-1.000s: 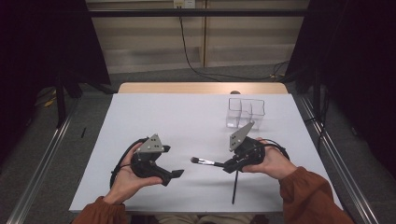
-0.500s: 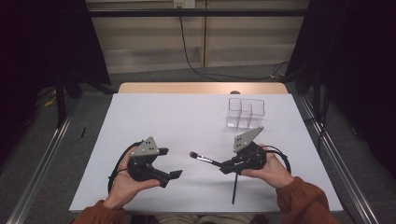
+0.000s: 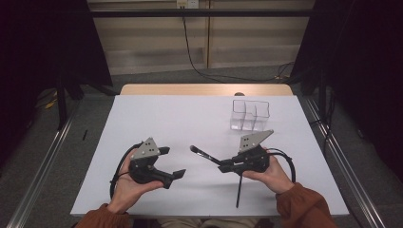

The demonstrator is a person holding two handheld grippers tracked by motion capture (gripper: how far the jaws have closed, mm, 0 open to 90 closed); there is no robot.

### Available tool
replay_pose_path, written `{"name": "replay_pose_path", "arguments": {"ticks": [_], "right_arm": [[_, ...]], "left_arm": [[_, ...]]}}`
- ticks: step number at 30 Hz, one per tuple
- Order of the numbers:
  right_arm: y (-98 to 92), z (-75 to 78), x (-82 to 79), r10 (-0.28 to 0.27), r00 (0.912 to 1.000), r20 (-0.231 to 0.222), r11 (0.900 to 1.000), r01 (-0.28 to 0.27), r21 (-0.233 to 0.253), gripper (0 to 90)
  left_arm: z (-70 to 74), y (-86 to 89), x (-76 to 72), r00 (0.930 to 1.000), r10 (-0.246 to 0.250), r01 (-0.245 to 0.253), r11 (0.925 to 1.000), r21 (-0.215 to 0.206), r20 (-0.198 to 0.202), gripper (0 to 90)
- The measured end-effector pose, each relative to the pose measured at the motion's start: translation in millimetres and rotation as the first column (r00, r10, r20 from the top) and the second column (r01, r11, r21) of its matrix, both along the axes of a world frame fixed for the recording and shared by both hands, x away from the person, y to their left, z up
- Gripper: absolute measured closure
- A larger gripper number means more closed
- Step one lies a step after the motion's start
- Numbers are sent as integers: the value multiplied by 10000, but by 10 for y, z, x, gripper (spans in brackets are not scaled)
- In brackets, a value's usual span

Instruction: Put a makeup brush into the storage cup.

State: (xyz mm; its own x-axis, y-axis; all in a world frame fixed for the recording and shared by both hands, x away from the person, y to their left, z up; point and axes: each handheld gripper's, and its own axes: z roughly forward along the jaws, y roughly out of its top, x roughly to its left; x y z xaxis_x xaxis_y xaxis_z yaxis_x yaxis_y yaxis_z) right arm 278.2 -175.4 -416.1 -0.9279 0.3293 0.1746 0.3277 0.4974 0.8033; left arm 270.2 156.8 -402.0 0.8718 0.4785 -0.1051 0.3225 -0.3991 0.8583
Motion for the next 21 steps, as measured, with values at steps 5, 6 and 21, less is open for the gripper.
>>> {"name": "replay_pose_path", "arguments": {"ticks": [5, 6, 21], "right_arm": [[-20, -51, -17, -214, 9994, 258, 9983, 200, 545, 791], [-31, -57, -17, -292, 9992, 261, 9969, 272, 738, 792], [-67, -108, -74, -1243, 9883, 882, 9699, 1023, 2209, 792]], "left_arm": [[-11, -5, 3, 9999, 79, -77, 9998, -180, 115, 55], [-13, -5, 5, 9998, 75, -73, 9999, -126, 174, 52], [-44, -37, -35, 9991, 149, -132, 9990, -426, 386, 64]]}}
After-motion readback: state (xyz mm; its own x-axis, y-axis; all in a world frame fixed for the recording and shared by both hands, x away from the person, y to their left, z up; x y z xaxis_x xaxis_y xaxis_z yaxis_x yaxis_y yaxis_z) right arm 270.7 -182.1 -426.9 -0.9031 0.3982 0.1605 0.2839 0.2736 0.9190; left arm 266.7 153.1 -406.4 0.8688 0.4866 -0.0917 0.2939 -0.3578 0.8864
